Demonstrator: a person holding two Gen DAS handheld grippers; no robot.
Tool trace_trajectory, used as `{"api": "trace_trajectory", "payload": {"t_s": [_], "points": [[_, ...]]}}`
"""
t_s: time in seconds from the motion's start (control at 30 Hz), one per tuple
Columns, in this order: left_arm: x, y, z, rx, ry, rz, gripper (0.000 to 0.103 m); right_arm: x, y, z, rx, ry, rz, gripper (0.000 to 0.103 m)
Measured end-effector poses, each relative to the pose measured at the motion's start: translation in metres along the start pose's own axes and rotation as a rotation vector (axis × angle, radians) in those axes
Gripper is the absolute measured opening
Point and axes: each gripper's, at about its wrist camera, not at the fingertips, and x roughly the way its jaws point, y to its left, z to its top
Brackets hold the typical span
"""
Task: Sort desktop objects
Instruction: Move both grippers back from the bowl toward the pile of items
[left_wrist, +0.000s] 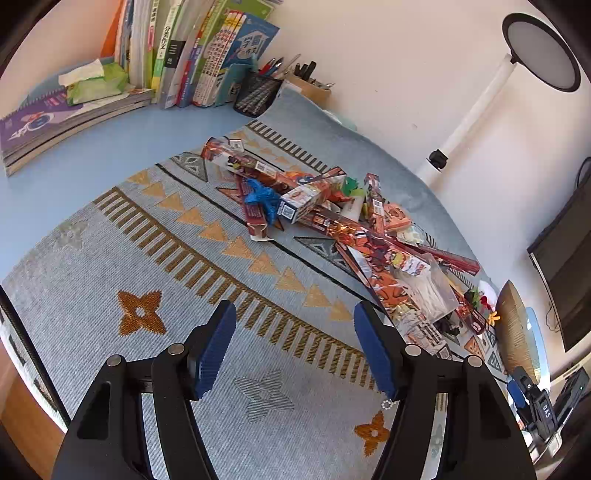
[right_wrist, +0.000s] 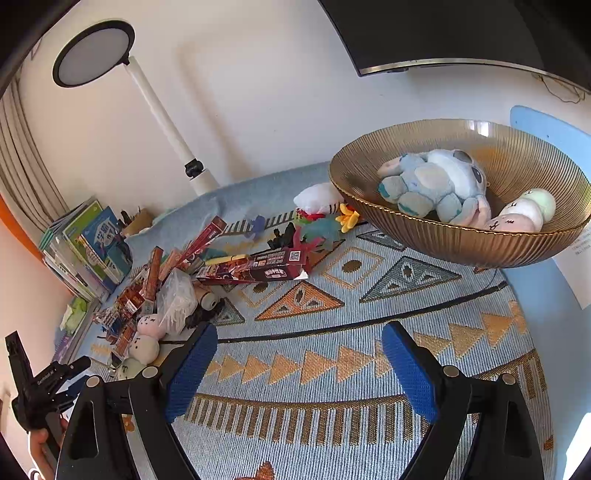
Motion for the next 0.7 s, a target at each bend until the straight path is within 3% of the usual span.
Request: {"api": "trace_trajectory", "payload": {"t_s": [0.37, 0.47, 0.7], "points": [[0.025, -0.006, -0.013, 0.057, -0.012, 0.085, 0.065, 0.001, 0.015, -0.005, -0.086, -0.004, -0.031, 0.092], [0.026, -0.007, -0.013, 0.064, -0.010, 0.072, 0.071, 0.000, 0.013, -0.005, -0.076, -0.007, -0.027, 0.093], [0.031, -0.017, -0.013, 0.122, 0.008, 0.125, 0.075, -0.001, 0.012, -0.005, -0.072, -0.015, -0.035, 0.098]]}}
